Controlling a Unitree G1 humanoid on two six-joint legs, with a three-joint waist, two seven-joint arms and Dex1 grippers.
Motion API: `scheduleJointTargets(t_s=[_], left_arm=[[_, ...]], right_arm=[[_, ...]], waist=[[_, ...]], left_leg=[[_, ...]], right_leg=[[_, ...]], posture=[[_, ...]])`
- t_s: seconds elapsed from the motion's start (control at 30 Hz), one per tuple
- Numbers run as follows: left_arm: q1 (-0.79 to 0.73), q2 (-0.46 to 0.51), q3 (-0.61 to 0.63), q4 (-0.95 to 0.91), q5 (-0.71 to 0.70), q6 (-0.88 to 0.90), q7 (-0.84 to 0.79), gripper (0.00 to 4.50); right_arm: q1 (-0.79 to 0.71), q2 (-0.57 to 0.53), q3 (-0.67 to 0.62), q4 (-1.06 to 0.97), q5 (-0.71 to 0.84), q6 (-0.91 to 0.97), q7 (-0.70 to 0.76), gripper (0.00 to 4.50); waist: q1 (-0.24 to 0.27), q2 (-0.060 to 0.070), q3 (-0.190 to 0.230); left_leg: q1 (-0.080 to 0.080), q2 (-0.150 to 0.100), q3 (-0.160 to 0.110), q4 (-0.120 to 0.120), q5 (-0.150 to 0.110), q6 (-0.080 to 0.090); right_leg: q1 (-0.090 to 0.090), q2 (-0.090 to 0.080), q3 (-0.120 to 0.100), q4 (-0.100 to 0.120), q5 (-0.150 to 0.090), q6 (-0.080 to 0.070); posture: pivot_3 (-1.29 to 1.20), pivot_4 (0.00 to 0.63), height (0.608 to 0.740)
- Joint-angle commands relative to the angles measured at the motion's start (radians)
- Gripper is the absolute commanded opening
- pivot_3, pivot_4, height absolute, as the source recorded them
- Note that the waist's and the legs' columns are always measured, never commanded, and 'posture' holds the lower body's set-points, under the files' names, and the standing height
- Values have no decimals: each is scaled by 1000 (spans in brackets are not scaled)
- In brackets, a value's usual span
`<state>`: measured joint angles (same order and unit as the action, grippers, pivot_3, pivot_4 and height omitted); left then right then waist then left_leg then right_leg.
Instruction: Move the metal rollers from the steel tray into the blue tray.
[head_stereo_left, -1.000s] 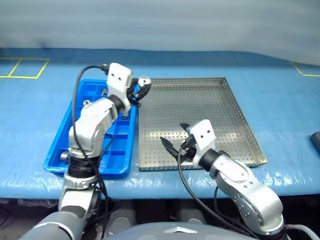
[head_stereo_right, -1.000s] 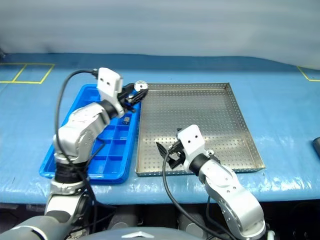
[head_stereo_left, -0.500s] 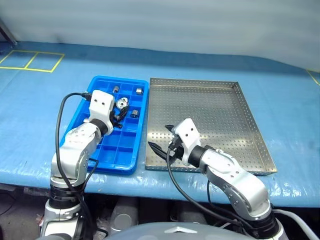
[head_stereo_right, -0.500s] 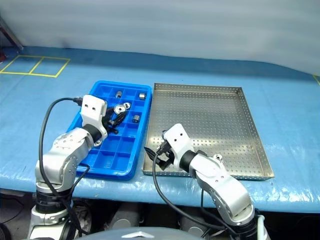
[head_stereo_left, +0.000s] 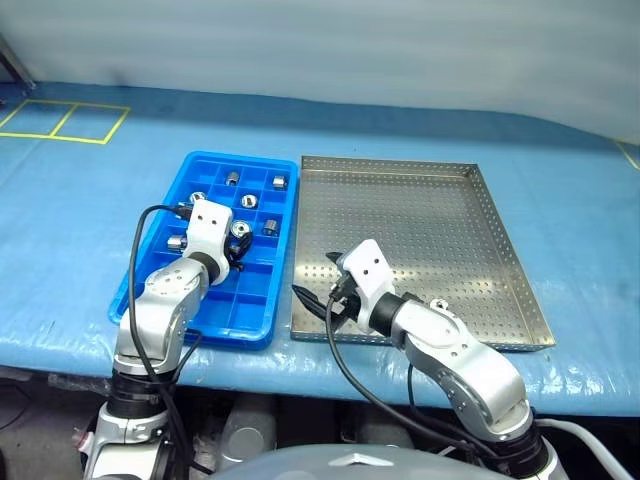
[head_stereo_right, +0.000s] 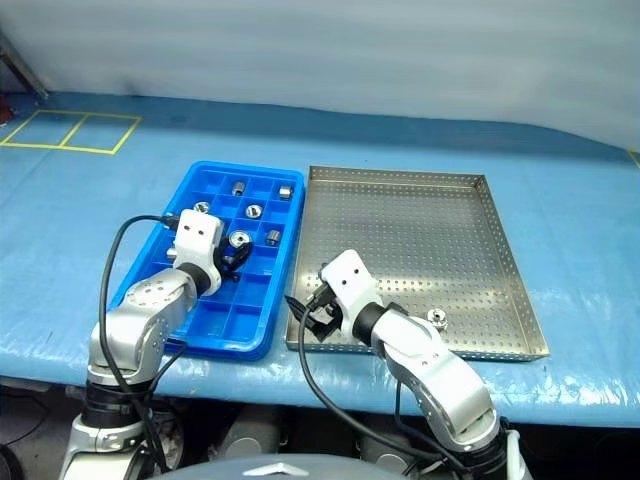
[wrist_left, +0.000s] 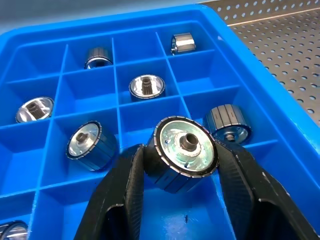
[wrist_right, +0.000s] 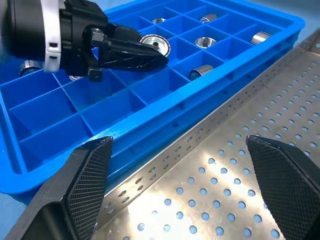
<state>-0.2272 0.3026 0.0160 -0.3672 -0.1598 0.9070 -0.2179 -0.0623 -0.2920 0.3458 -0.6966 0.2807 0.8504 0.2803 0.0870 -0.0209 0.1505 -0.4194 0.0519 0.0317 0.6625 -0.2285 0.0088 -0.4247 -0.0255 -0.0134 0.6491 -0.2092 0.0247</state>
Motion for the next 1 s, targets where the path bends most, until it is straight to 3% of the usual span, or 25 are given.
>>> scheduleJointTargets(t_s=[0.03,0.33,0.8,1.0], left_arm=[[-2,1,-10,12,16,5,14,1889],[-1,-28,11,13,18,42,69,1889],[21,-61,74,-126,-23,-44,77,1889],[57,-46,61,-160,-29,16,64,1889]], right_arm=[[9,8,-8,-56,0,-16,-10,4500],[24,2,-21,-66,1,-9,-22,4500],[30,3,-12,-66,12,2,-12,4500],[29,3,-10,-66,17,8,-9,4500]], waist=[[-2,0,0],[-2,0,-1],[-11,0,0],[-11,-1,0]], left_leg=[[0,0,0,0,0,0],[2,0,0,0,0,0],[0,0,0,-1,0,0],[0,0,0,-1,0,0]], right_leg=[[0,0,0,0,0,0],[1,0,0,0,0,0],[0,0,0,-1,0,0],[-1,0,0,-1,0,0]], posture=[[188,150,740],[181,150,740],[215,150,740],[221,150,740]])
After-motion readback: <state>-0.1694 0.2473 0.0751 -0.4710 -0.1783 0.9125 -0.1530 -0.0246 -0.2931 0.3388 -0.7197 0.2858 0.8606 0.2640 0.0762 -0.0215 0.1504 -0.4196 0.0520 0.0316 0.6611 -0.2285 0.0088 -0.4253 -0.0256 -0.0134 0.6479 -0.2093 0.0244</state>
